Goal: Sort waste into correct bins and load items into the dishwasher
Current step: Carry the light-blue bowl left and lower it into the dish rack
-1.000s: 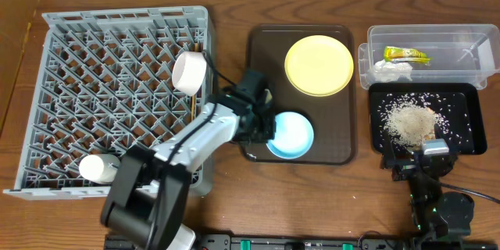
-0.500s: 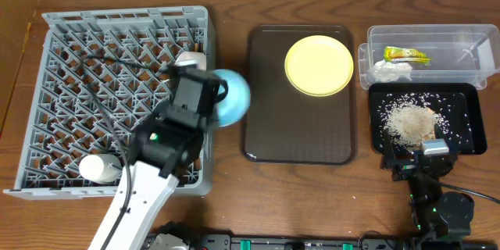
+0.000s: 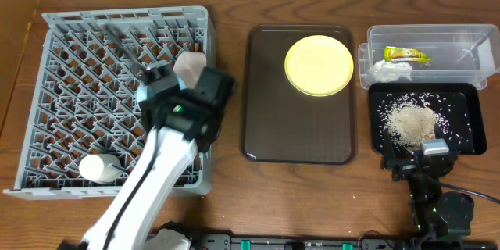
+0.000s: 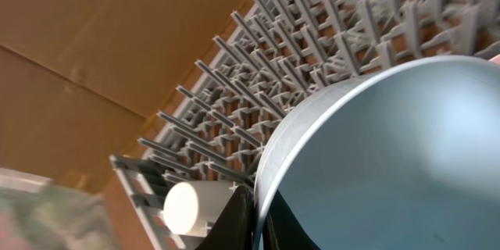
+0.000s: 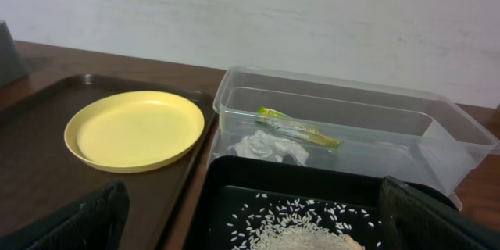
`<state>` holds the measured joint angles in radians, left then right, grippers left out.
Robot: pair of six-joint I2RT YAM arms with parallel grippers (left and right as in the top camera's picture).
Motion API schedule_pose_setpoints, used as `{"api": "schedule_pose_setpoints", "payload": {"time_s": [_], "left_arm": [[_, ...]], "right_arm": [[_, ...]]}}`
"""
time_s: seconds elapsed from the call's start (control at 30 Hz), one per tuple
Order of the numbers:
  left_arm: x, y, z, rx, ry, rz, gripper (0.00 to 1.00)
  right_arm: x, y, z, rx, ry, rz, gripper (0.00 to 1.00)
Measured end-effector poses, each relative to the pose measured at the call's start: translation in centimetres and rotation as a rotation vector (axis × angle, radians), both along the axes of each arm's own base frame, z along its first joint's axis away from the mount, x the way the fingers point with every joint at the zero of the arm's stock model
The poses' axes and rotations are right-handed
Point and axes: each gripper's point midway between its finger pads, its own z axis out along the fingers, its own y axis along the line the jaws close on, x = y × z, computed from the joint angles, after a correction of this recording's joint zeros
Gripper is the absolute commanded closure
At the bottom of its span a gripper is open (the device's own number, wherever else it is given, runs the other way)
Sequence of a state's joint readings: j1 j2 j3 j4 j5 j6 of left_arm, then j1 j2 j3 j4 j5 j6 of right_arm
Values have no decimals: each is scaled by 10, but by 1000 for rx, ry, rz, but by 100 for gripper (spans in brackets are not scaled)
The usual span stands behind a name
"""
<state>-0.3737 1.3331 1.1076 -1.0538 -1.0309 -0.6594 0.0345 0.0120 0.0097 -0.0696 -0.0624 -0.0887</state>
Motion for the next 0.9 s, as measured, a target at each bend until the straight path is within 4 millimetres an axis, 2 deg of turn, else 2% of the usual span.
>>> {"api": "schedule_pose_setpoints", "payload": {"time_s": [0.2, 0.4, 0.7, 0.9], "left_arm": [[17, 3, -25, 197, 145, 16, 92], [23, 3, -43, 273, 233, 13, 93], [19, 7, -42, 303, 275, 14, 92], [16, 17, -42, 298, 279, 48, 92]], "right_arm": [[0, 0, 0, 0, 0, 0, 1], [0, 0, 0, 0, 0, 0, 1], [0, 0, 0, 0, 0, 0, 1], [0, 0, 0, 0, 0, 0, 1]]}}
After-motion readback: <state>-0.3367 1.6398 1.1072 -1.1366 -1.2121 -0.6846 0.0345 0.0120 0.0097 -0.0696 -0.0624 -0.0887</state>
